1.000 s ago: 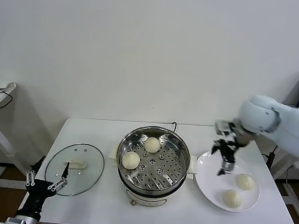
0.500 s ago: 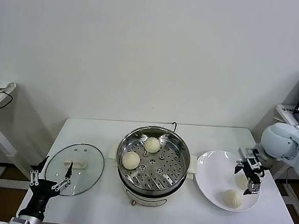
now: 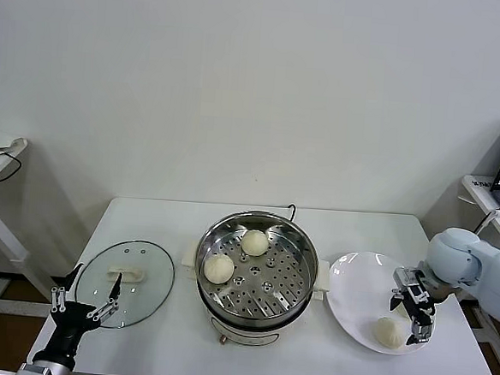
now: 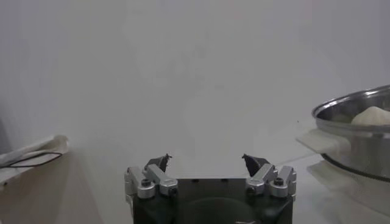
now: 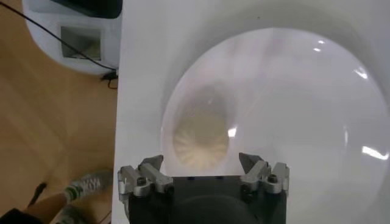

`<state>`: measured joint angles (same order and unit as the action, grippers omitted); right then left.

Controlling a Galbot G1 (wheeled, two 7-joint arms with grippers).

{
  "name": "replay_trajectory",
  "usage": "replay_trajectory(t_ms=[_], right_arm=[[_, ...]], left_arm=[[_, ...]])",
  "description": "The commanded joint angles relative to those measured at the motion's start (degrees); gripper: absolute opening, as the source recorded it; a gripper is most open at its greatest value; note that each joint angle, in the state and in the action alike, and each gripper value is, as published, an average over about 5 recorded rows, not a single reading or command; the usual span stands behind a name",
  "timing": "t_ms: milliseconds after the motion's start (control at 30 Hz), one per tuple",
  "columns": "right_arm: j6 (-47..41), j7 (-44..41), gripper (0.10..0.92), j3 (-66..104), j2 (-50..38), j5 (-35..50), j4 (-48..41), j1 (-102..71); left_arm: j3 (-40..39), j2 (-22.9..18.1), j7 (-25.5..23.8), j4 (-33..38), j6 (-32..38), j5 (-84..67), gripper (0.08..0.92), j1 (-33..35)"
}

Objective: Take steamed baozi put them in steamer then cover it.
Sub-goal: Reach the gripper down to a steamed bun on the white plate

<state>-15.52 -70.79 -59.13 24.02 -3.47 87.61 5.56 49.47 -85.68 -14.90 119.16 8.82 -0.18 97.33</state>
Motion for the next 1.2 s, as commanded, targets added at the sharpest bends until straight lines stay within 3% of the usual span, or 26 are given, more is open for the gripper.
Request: replay_trajectory(t_ms=[33, 667, 933, 1200], right_arm=[[0.79, 0.62, 0.823, 1.87, 2.35, -1.45, -1.99, -3.71], [0.85, 0.1, 0.82, 3.41, 3.97, -2.9, -3.31, -6.24], [0.95, 0.14, 0.649, 3.69, 4.21, -3.43, -3.56, -6.23], [1.14, -0.06, 0.621, 4.07, 3.32, -2.66, -2.95, -4.91]], left_arm=[[-0.16, 0.05, -0.01, -0.57, -0.07, 0.11, 0.823, -0.2], [-0.24, -0.01, -0.03, -1.31, 0.01, 0.19, 0.823, -0.77], [-0.37, -0.05, -0.04, -1.1, 0.12, 0.29, 0.823, -0.68], [-0.34, -0.03, -0.01, -0.54, 0.02, 0.29, 0.823, -0.64]])
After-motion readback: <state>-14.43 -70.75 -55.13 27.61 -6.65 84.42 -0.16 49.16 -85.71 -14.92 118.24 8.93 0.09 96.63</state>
